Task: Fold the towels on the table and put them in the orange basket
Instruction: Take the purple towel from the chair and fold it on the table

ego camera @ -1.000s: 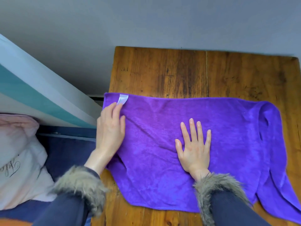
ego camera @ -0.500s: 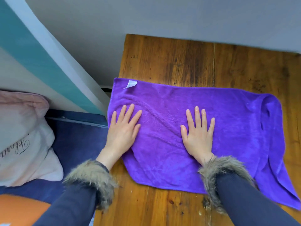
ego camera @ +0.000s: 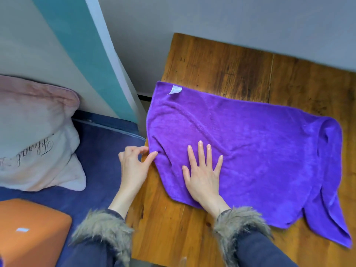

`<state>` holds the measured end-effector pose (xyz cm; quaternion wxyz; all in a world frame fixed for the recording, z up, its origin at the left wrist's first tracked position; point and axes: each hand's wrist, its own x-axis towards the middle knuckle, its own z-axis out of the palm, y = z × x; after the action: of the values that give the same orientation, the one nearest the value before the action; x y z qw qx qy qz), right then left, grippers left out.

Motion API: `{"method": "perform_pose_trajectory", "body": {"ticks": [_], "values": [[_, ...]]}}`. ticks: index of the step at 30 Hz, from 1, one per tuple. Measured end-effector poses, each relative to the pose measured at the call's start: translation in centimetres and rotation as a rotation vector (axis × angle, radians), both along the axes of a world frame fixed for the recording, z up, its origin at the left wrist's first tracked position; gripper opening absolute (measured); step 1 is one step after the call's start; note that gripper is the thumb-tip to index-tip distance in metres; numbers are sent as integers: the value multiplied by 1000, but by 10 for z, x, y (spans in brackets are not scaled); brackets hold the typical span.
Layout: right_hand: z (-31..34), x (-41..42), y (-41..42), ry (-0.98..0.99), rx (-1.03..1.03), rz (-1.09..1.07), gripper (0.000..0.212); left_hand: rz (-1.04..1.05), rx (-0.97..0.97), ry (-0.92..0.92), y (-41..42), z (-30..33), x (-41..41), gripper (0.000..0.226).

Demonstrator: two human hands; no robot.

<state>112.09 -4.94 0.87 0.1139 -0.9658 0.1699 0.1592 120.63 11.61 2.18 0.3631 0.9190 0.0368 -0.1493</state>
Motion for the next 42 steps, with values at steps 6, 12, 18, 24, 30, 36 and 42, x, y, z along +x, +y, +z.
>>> {"method": "perform_pose_trajectory", "body": {"ticks": [6,12,18,24,30,36,42], "values": [[-5,-5,-5,-29,-59,44,64,118,-142,71,-2,2,-3,13],[-7,-6,-5,-35,-86,51,65,119,-260,24,3,17,9,17],[-6,-5,-5,-47,-69,47,64,-9,-105,283,25,16,1,17],[-4,-5,-5,-45,-65,47,64,-53,-49,480,43,19,-20,28],[-5,-5,-5,-6,-63,55,64,-209,279,213,9,23,-40,54],[-3,-5,-7,14,-52,69,64,83,72,209,33,16,-45,7],[8,-3,-10,32,23,75,60,158,195,76,47,18,-47,18]]}}
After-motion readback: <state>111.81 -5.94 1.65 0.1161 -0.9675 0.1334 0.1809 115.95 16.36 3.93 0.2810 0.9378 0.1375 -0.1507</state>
